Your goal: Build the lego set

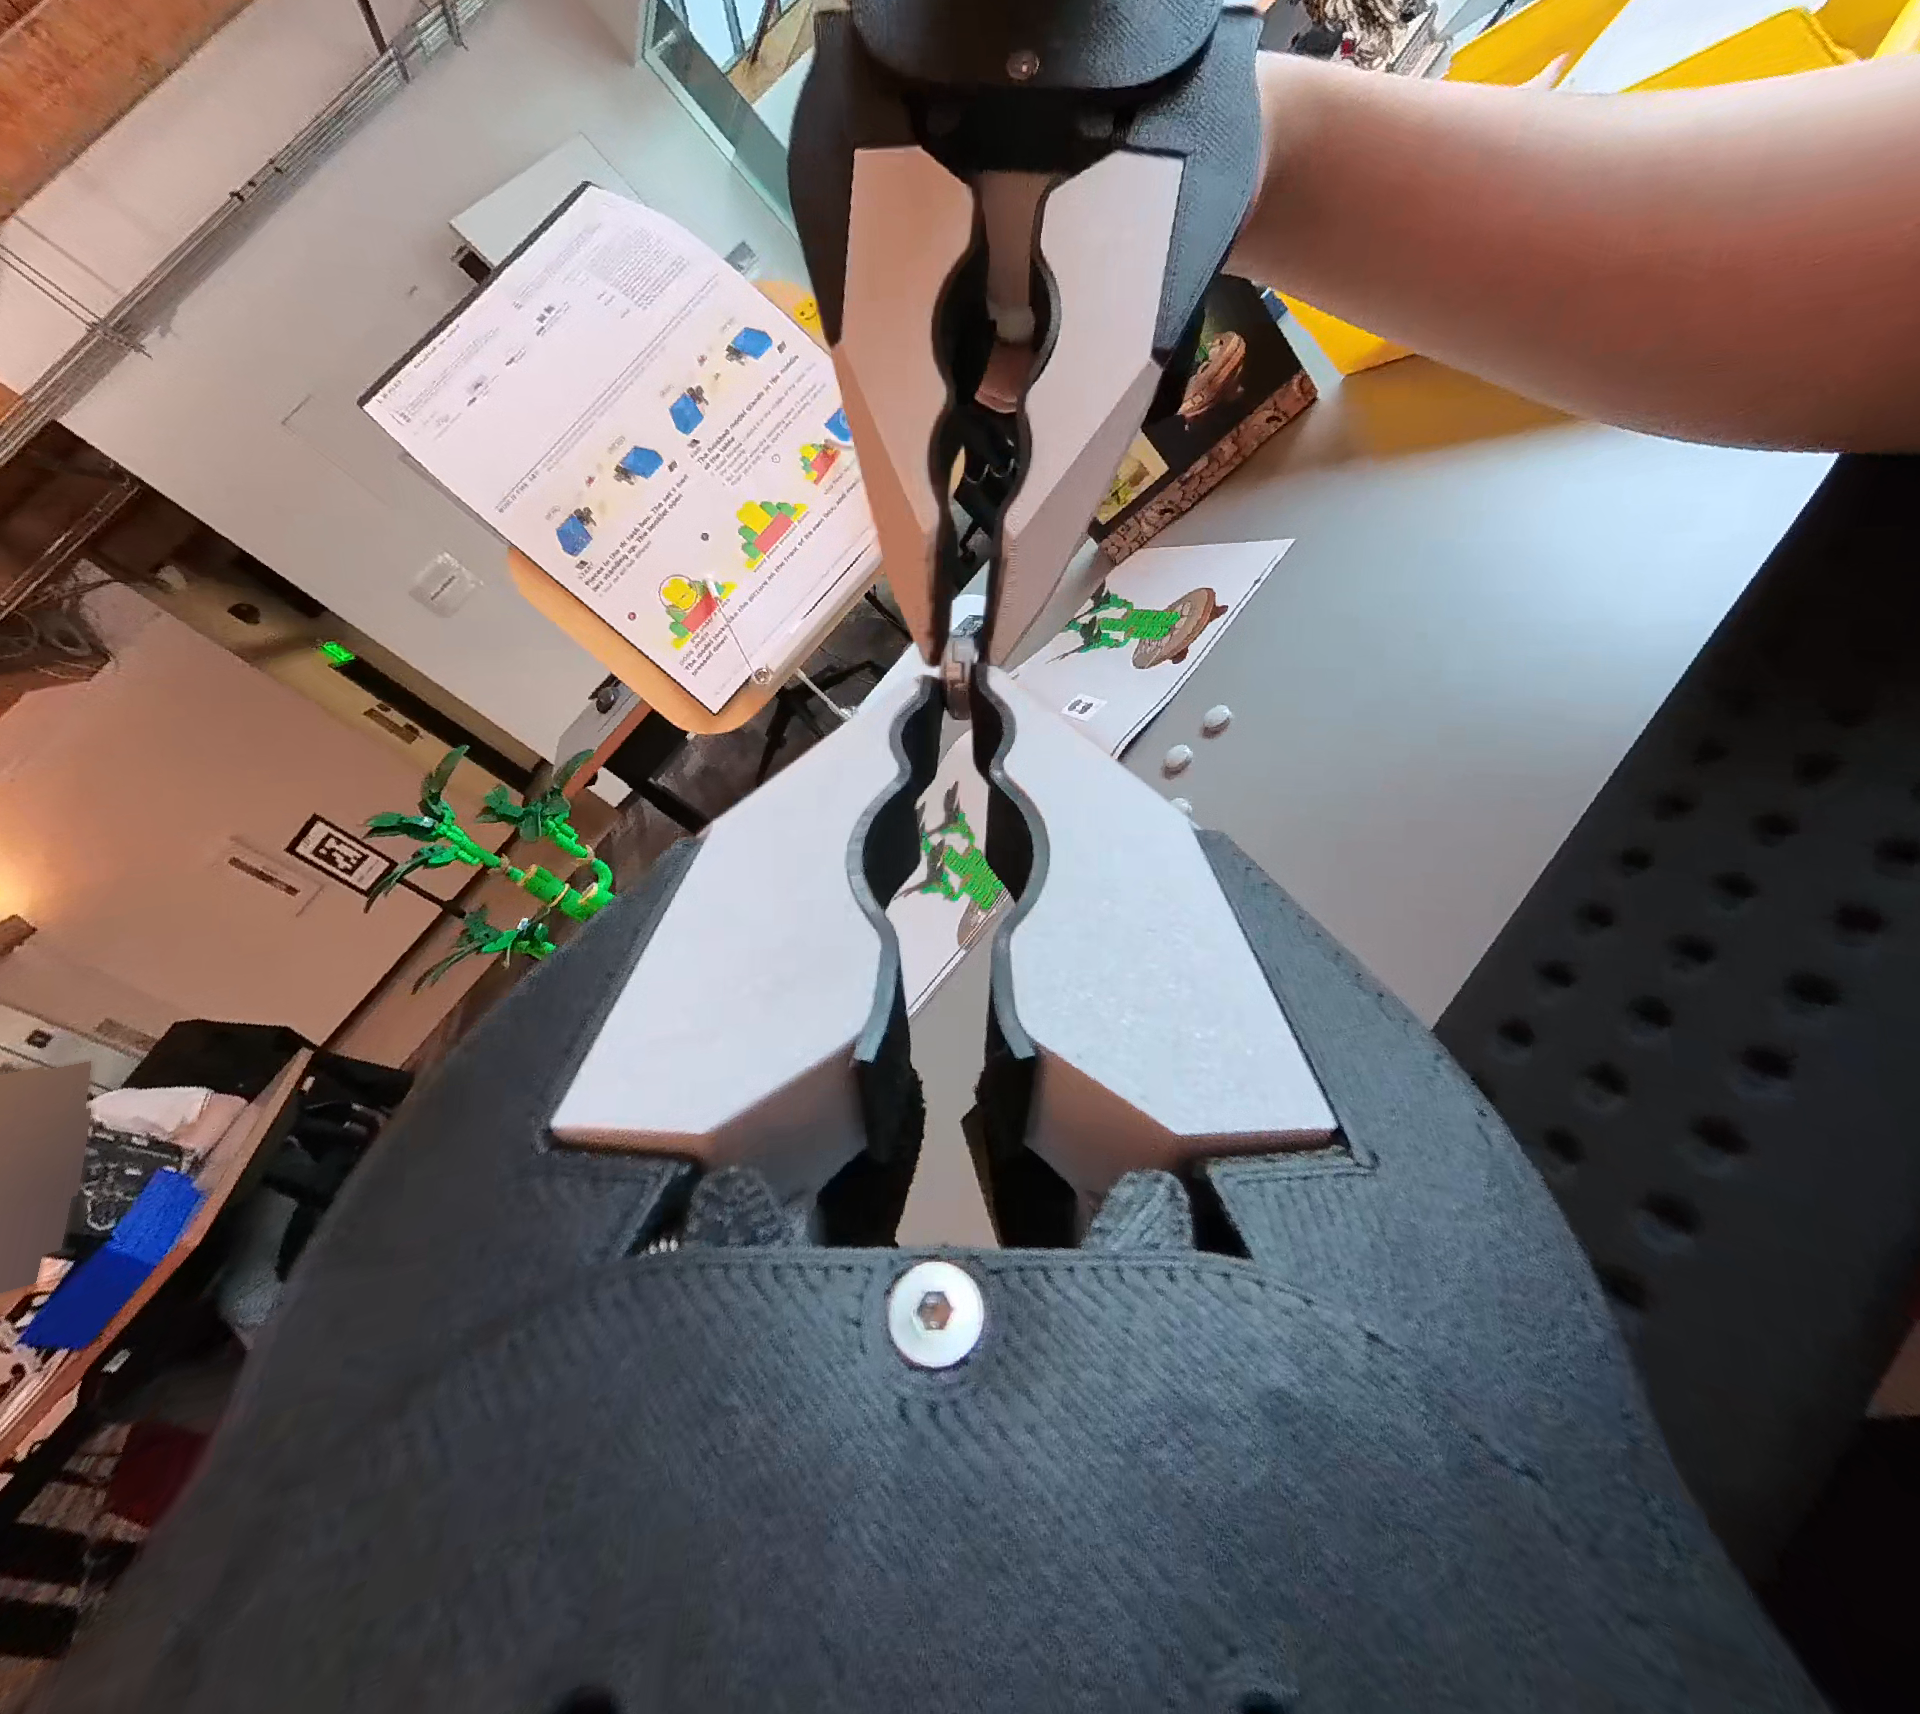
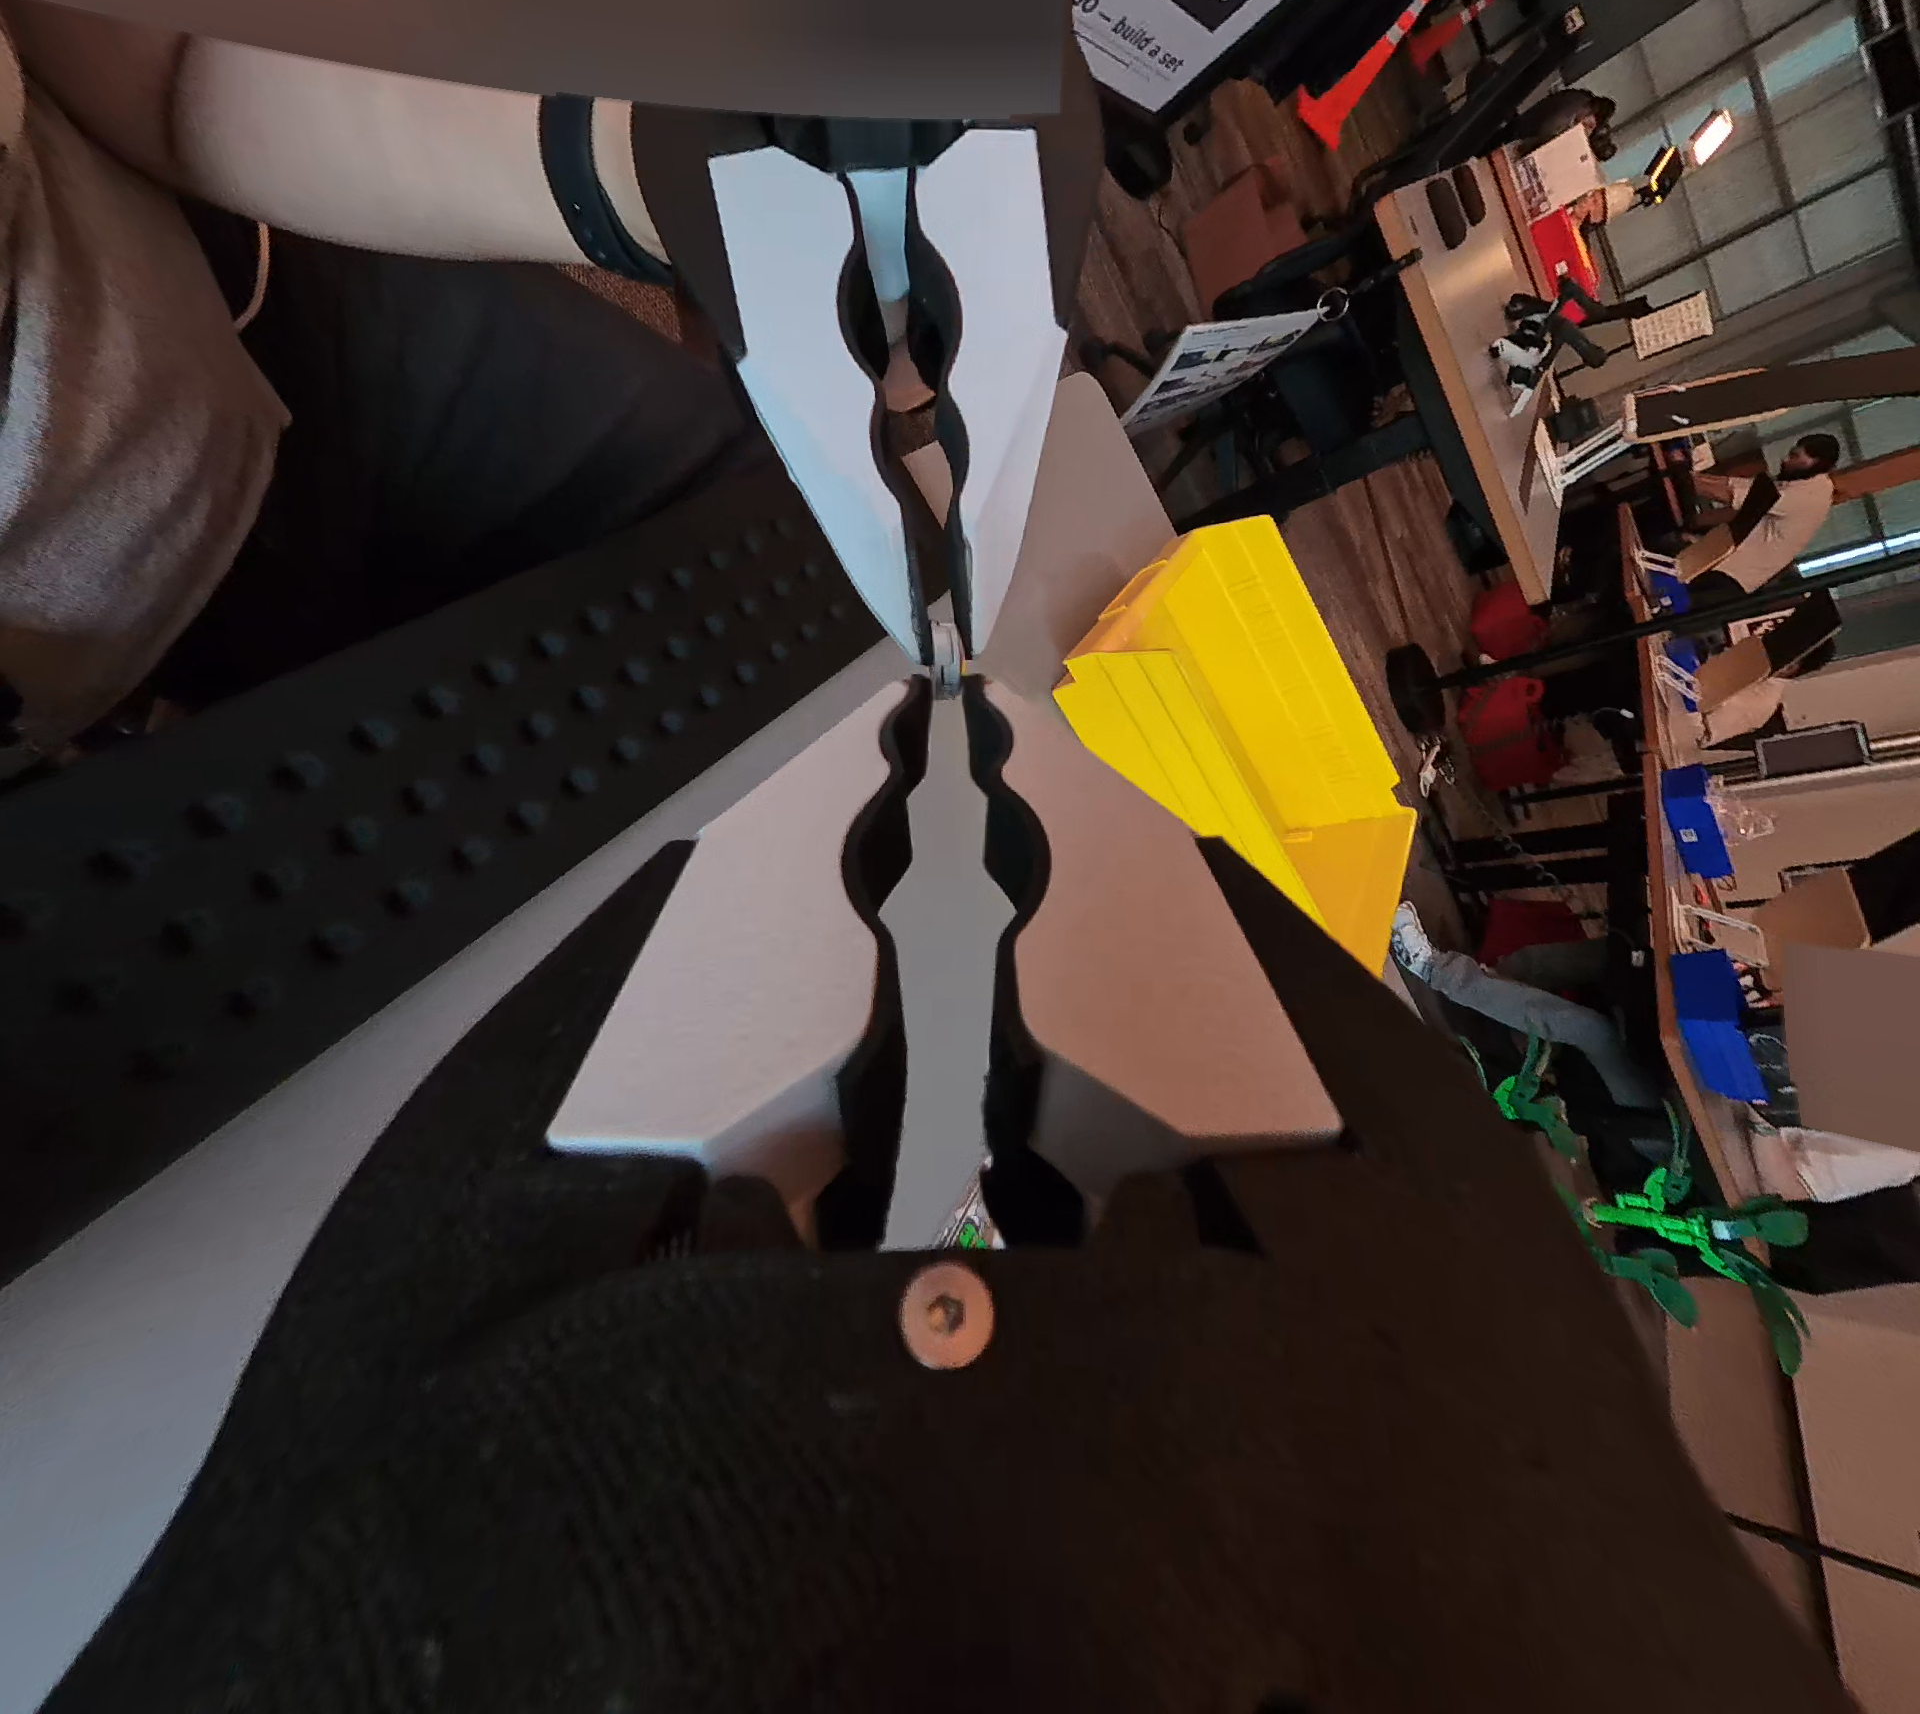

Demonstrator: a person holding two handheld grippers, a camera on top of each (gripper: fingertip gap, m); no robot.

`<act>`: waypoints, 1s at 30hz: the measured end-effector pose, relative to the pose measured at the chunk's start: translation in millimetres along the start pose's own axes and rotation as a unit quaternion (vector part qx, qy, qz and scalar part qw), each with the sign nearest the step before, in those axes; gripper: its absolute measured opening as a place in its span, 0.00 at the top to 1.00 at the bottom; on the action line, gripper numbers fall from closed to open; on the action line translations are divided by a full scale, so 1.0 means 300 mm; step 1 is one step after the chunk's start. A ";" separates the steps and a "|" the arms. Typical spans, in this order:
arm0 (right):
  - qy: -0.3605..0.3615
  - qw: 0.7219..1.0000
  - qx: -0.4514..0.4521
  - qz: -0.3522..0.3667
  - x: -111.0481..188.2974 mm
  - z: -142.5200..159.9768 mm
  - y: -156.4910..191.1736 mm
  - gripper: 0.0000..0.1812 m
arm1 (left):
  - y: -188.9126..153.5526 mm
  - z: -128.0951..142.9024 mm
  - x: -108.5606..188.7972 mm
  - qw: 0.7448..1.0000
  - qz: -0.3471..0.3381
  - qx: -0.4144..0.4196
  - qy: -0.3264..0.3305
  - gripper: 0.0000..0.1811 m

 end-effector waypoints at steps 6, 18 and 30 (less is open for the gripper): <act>-0.016 1.000 -0.008 -0.002 -0.004 0.001 -0.003 0.97 | 0.002 0.003 0.001 1.000 0.003 -0.004 0.002 0.98; -0.017 1.000 0.004 -0.009 -0.014 -0.001 0.001 0.98 | 0.002 0.003 0.011 1.000 0.013 -0.007 0.005 0.98; -0.009 1.000 -0.025 -0.014 -0.006 0.021 -0.021 0.98 | -0.005 0.011 -0.004 1.000 -0.007 -0.011 0.006 0.98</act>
Point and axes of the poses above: each gripper's, where its closed fingertips meet, x back along the fingers, z out of its underside, y = z × x across the jaws, the point moved 10 cm from there along x, back along the fingers, and after that the axes turned 10 degrees about -x, right-handed, at the moved point
